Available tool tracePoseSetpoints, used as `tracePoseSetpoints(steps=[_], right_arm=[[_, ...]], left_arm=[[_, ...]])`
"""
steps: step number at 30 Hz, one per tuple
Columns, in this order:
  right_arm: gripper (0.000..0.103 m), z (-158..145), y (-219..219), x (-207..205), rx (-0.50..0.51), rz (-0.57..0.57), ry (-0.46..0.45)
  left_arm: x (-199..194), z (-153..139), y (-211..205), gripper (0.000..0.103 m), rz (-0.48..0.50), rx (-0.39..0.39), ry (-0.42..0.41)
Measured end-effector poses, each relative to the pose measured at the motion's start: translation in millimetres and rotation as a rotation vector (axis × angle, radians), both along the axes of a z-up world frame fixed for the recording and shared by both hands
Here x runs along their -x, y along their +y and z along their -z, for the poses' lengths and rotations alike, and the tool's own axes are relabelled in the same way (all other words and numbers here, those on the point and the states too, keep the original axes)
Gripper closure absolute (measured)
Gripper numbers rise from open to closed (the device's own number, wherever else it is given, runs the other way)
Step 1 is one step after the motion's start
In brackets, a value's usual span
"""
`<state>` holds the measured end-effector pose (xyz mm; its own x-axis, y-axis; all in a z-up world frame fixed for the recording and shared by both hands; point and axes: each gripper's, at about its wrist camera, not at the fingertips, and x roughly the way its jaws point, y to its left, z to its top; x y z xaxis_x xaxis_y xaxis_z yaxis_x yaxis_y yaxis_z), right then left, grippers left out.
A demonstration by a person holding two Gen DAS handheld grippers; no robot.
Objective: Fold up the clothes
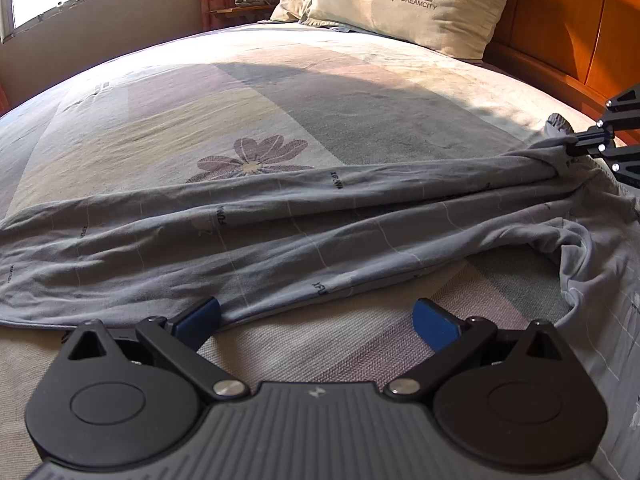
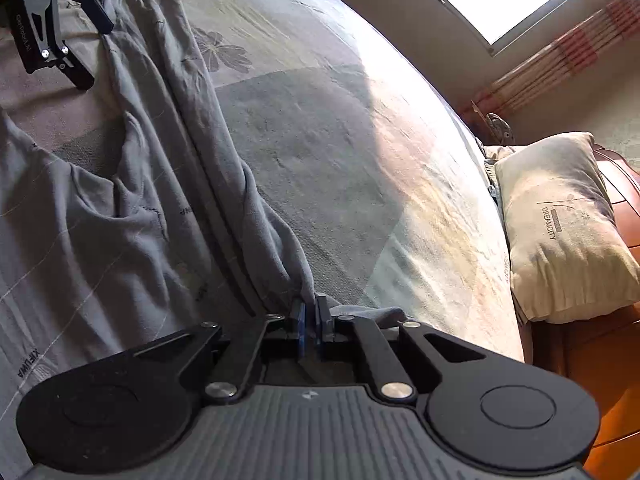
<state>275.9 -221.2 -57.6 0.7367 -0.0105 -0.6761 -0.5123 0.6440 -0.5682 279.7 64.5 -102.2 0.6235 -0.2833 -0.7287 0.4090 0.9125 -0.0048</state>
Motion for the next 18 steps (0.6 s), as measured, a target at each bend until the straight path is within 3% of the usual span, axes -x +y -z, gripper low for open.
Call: tracePoseSetpoints(steps=[10,14,18], right_arm=[[0.099,7,-19,-111,-0.072,0.199,-0.084],[0.101,21,-29,-138,-0.084,0.318,-0.072],[0.100,19,-32,-136,-0.157,0.344,-0.076]], left_arm=[[0,0,1,0.001,0.001,0.005,0.000],[0,-1,1,0.001,0.000,0.004,0.001],[-1,-2,2,0.001,-0.002,0.011,0.006]])
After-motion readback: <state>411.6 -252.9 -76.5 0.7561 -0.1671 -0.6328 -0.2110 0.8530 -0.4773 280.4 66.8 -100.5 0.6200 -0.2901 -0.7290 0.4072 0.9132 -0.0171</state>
